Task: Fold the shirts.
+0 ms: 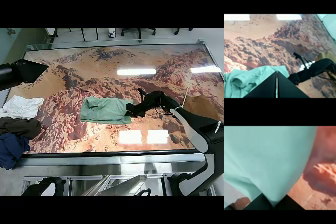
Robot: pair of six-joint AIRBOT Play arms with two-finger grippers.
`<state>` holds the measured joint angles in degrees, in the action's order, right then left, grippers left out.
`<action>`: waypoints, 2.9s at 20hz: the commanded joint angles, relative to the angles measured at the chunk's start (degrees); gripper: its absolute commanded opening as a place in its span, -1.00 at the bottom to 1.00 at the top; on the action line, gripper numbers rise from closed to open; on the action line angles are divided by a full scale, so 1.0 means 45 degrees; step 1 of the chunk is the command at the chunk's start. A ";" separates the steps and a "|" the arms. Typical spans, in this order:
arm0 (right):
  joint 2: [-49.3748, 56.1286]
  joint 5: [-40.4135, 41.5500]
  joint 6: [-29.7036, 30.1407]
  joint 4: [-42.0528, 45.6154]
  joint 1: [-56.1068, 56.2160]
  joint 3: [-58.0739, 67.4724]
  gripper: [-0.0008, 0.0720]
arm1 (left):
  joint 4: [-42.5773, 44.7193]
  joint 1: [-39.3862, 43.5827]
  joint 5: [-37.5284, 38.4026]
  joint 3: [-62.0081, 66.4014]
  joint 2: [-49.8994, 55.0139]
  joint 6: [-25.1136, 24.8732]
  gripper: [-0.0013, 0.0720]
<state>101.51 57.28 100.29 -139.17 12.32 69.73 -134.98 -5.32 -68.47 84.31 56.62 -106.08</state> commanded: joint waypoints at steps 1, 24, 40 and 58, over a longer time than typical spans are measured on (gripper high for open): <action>-0.0126 -0.0126 0.0432 -0.0355 0.0170 0.0418 -0.93 | 0.0010 -0.0015 -0.0019 0.0000 -0.0015 0.0010 -0.93; -0.4478 0.5489 0.0282 0.0495 -1.3857 0.4687 -0.94 | -0.0010 -0.0015 -0.0151 -0.0005 -0.0015 0.0029 -0.93; -0.6188 0.8986 -0.4974 0.8247 -1.4246 0.3371 -0.93 | -0.0005 -0.0015 -0.0646 -0.0005 -0.0010 0.0019 -0.93; -0.6883 0.5323 -0.2108 0.3356 -0.9821 0.2089 -0.93 | 0.0102 0.0510 -0.0996 -0.0189 -0.0058 0.0743 -0.93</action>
<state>71.59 84.93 85.76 -120.25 -40.32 79.50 -134.85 -4.62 -72.31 84.07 56.55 -104.55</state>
